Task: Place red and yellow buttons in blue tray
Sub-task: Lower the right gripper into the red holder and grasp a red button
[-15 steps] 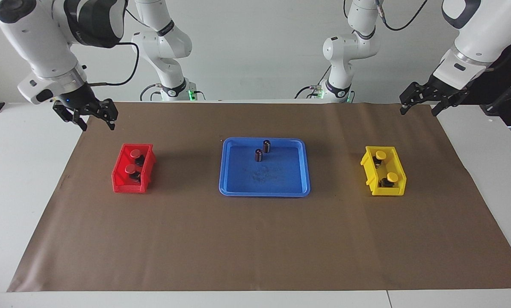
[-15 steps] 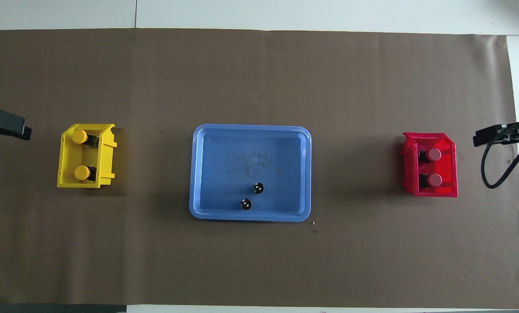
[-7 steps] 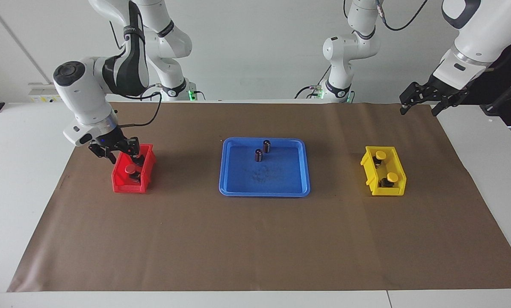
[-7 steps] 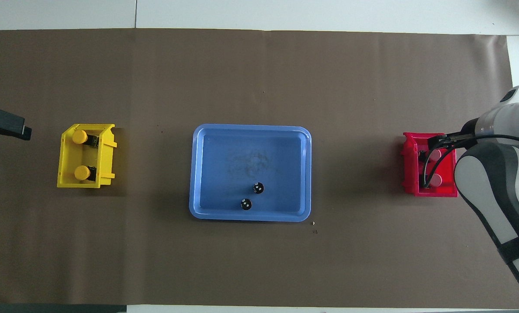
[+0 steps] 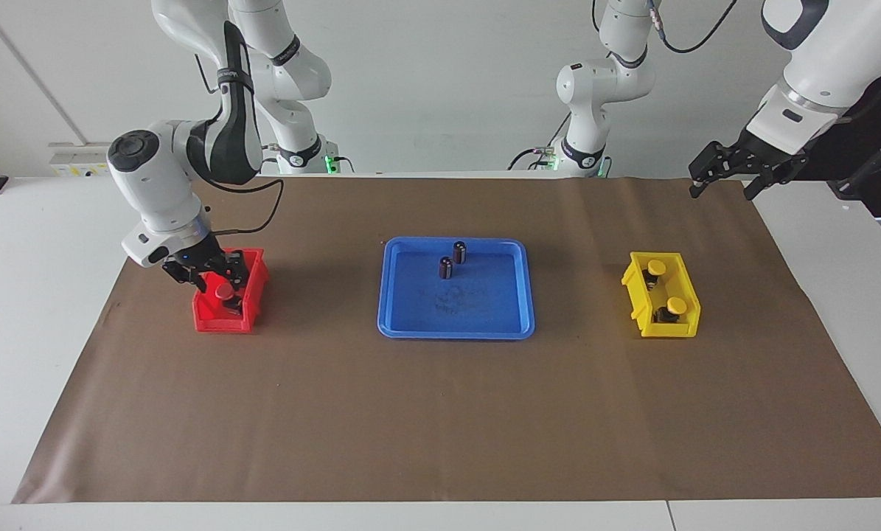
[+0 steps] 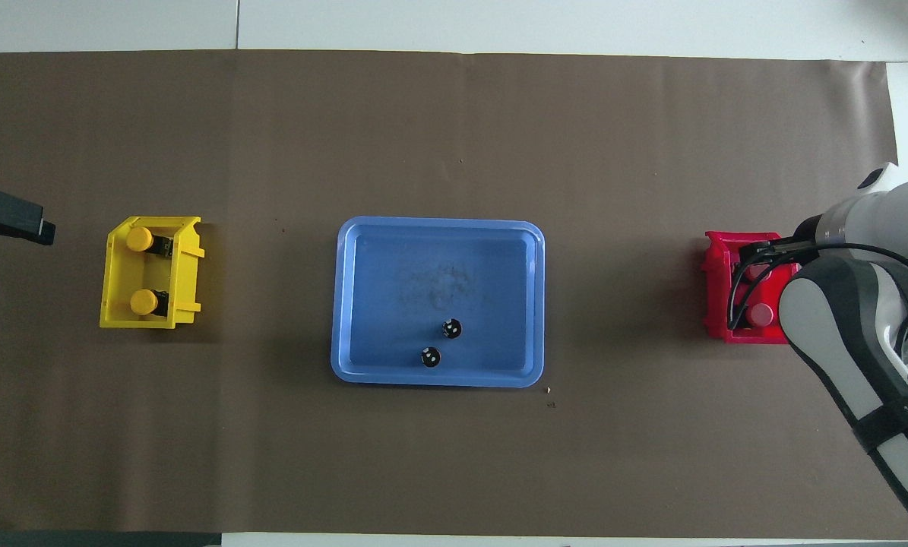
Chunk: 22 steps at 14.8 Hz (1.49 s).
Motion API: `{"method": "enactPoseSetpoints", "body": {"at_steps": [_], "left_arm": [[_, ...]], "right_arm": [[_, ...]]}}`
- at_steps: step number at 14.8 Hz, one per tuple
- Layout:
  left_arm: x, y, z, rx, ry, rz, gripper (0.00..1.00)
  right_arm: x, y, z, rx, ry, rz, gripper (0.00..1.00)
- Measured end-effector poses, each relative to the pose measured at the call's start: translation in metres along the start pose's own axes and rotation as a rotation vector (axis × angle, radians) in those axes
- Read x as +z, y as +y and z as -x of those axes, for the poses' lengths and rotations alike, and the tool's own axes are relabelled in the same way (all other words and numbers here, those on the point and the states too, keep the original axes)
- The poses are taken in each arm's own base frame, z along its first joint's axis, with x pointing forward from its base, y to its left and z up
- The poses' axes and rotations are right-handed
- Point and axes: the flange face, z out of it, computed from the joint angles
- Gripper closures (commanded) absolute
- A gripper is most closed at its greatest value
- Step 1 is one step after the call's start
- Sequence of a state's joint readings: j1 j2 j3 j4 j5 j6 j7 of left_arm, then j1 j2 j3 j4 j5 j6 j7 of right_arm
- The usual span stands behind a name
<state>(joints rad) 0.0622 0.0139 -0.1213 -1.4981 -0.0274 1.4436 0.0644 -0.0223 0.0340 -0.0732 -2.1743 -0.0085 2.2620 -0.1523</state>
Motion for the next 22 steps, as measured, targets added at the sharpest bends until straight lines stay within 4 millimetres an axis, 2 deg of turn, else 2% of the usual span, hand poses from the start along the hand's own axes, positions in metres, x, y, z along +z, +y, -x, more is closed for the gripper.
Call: {"method": "enactPoseSetpoints", "body": {"at_steps": [6, 12, 14, 15, 17, 18, 21, 22], "left_arm": [[0.0, 0.0, 0.0, 0.0, 0.0, 0.0, 0.0], [0.0, 0.0, 0.0, 0.0, 0.0, 0.0, 0.0], [0.0, 0.0, 0.0, 0.0, 0.0, 0.0, 0.0], [0.0, 0.0, 0.0, 0.0, 0.0, 0.0, 0.0], [0.0, 0.0, 0.0, 0.0, 0.0, 0.0, 0.0], [0.0, 0.0, 0.0, 0.0, 0.0, 0.0, 0.0], [0.0, 0.0, 0.0, 0.0, 0.0, 0.0, 0.0], [0.0, 0.0, 0.0, 0.0, 0.0, 0.0, 0.0]], "right_arm": [[0.02, 0.001, 0.011, 0.006, -0.004, -0.002, 0.39], [0.027, 0.003, 0.016, 0.012, -0.002, -0.001, 0.4], [0.03, 0.003, 0.018, 0.012, 0.0, -0.001, 0.48], [0.031, 0.003, 0.019, 0.011, 0.001, -0.001, 0.58], [0.033, 0.003, 0.02, -0.001, -0.001, -0.001, 0.82], [0.034, 0.003, 0.021, -0.003, -0.002, -0.001, 0.87], [0.032, 0.003, 0.022, -0.006, -0.026, -0.006, 0.86], [0.025, 0.003, 0.021, -0.006, -0.056, -0.011, 0.86]]}}
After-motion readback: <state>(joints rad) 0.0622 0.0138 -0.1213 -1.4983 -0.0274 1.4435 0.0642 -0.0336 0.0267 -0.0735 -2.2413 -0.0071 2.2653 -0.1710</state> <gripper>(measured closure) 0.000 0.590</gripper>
